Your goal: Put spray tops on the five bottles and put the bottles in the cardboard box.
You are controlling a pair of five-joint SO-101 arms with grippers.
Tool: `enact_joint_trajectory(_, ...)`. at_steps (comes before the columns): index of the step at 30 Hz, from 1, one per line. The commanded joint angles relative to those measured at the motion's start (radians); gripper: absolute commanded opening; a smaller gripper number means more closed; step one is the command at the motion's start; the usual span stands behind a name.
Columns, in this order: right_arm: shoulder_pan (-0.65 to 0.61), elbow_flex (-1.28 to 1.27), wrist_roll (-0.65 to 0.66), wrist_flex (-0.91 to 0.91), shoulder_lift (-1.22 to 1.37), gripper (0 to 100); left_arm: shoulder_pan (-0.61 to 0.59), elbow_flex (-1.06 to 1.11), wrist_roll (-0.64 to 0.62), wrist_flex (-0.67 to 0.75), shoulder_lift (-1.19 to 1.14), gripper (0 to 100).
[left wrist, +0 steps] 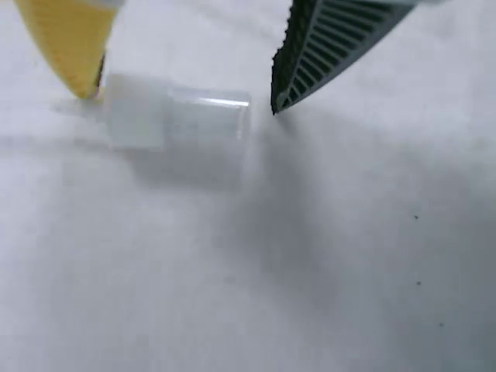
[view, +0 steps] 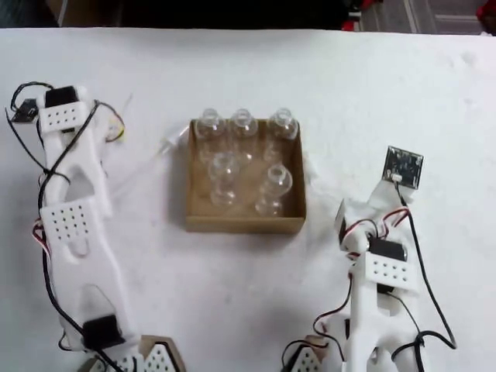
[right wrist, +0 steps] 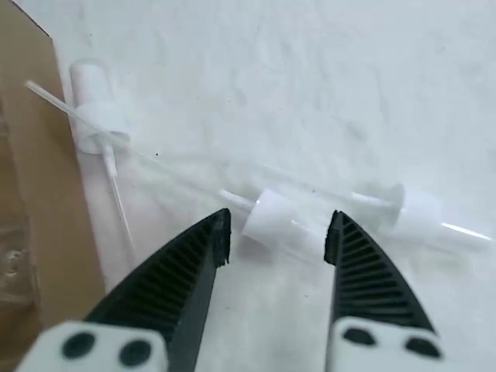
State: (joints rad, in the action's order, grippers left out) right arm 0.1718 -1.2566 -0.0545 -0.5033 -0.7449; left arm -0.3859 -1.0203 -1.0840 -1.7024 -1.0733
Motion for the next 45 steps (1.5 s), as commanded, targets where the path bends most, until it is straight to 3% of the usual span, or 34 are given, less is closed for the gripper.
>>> enact_joint_trajectory(1,-0.015,0.005,-0.002,0.018,-0.021,18.0,-0.013,-0.015,-0.02,-0.026,0.031,15)
enact_joint_trajectory(5,-0.015,0.005,-0.002,0.019,-0.021,18.0,-0.024,-0.051,-0.017,-0.044,0.027,2)
enact_joint_trajectory(11,-0.015,0.005,-0.002,0.021,-0.021,18.0,-0.002,-0.152,0.152,-0.089,0.031,13)
enact_joint_trajectory(16,-0.015,0.005,-0.002,0.021,-0.021,18.0,-0.038,-0.209,0.255,-0.089,0.038,15)
enact_joint_trajectory(23,-0.016,0.008,-0.002,0.022,-0.019,18.0,-0.142,0.012,0.419,-0.089,0.286,15)
enact_joint_trajectory(28,-0.047,0.006,-0.002,0.022,-0.019,18.0,-0.154,0.235,0.302,-0.026,0.444,16)
enact_joint_trajectory(32,-0.044,0.005,0.057,0.016,-0.016,18.0,-0.107,0.325,0.192,0.084,0.424,25)
enact_joint_trajectory(36,-0.045,0.003,0.075,0.016,-0.015,18.0,-0.104,0.336,0.058,0.109,0.36,34)
enact_joint_trajectory(39,-0.047,0.003,0.075,0.016,-0.015,18.0,-0.128,0.324,-0.034,0.118,0.3,35)
enact_joint_trajectory(45,-0.047,0.003,0.077,0.016,-0.015,18.0,-0.131,0.244,-0.037,0.087,0.208,35)
